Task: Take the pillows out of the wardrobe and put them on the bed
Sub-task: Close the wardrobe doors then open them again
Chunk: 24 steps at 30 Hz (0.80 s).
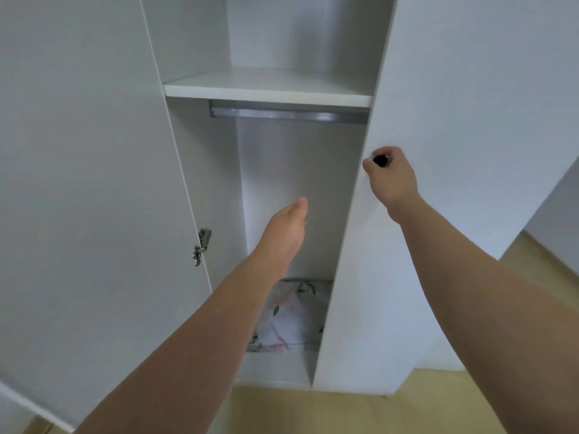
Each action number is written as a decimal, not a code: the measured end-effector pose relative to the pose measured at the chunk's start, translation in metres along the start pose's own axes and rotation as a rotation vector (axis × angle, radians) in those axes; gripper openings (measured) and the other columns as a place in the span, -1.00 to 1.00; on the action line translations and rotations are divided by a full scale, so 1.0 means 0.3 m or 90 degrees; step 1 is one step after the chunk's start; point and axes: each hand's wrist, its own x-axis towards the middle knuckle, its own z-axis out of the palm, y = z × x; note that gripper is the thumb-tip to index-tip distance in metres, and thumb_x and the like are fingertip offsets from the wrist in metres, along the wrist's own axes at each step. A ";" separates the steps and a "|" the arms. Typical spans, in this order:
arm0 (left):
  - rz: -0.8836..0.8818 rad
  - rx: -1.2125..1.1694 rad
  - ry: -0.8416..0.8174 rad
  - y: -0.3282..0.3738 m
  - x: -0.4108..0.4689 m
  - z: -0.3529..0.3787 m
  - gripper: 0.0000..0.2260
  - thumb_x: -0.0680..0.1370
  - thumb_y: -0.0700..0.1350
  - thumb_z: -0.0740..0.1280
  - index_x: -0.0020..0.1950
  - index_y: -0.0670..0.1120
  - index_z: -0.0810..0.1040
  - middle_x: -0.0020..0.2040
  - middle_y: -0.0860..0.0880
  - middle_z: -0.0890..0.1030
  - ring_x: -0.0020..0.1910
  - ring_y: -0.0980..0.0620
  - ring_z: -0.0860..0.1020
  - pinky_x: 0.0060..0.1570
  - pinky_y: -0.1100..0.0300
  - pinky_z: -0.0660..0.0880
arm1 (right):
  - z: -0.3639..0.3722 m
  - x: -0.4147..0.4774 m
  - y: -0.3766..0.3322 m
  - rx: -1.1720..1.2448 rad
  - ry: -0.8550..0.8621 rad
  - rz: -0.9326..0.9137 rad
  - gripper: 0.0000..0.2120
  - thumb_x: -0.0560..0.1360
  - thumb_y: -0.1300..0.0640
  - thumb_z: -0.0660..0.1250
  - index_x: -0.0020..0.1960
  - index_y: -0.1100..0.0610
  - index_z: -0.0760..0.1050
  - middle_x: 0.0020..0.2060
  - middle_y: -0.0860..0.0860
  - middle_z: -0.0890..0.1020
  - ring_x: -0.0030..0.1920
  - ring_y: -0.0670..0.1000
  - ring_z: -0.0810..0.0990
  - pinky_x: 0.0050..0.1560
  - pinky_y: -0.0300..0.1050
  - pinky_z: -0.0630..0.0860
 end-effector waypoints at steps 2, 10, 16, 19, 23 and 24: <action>0.011 -0.006 -0.019 0.002 0.014 0.016 -0.40 0.63 0.18 0.15 0.49 -0.25 0.36 0.50 -0.19 0.42 0.46 -0.10 0.43 0.51 -0.05 0.28 | -0.008 -0.009 -0.001 -0.011 0.010 0.008 -0.76 0.52 0.00 0.34 0.15 0.06 0.52 -0.04 -0.08 0.61 0.06 0.06 0.62 0.13 0.00 0.57; 0.027 -0.072 -0.162 0.033 0.070 0.204 -0.54 0.72 0.02 0.08 0.55 -0.22 0.30 0.51 -0.13 0.41 0.47 -0.01 0.41 0.48 0.14 0.28 | -0.103 -0.237 0.027 0.068 0.142 -0.033 -0.88 0.51 -0.03 0.37 -0.07 0.01 0.56 -0.25 -0.18 0.59 -0.20 -0.15 0.56 0.02 -0.10 0.55; 0.078 -0.047 -0.294 0.065 -0.019 0.378 -0.75 0.68 -0.09 0.23 -0.06 -0.14 0.65 -0.33 0.04 0.71 -0.29 0.13 0.70 -0.23 0.28 0.60 | -0.293 -0.392 0.056 0.107 0.191 -0.011 -0.60 0.65 -0.10 0.18 -0.20 0.17 0.49 -0.36 -0.08 0.53 -0.28 -0.05 0.48 -0.11 -0.02 0.47; 0.081 -0.014 -0.375 0.069 -0.047 0.442 -0.78 0.64 -0.18 0.27 -0.11 -0.23 0.64 -0.51 0.02 0.61 -0.45 0.09 0.64 -0.22 0.14 0.59 | -0.384 -0.454 0.073 0.171 0.235 0.007 -0.62 0.66 -0.01 0.20 -0.26 0.16 0.43 -0.37 0.01 0.45 -0.29 -0.01 0.41 -0.14 -0.04 0.39; 0.075 0.020 -0.537 0.061 -0.085 0.562 -0.79 0.62 -0.14 0.31 -0.05 -0.22 0.70 -0.21 -0.14 0.75 -0.15 -0.06 0.74 0.01 0.00 0.65 | -0.519 -0.533 0.105 0.304 0.292 0.030 -0.70 0.64 0.04 0.23 -0.21 0.17 0.41 -0.28 0.15 0.33 -0.29 0.06 0.30 -0.17 -0.02 0.28; 0.078 0.028 -0.574 0.052 -0.099 0.598 -0.78 0.62 -0.13 0.30 -0.02 -0.22 0.70 -0.16 -0.14 0.76 -0.10 -0.06 0.74 0.02 0.04 0.65 | -0.556 -0.557 0.112 0.327 0.312 0.048 -0.70 0.63 -0.02 0.25 -0.16 0.17 0.44 -0.25 0.17 0.36 -0.28 0.07 0.35 -0.16 -0.02 0.31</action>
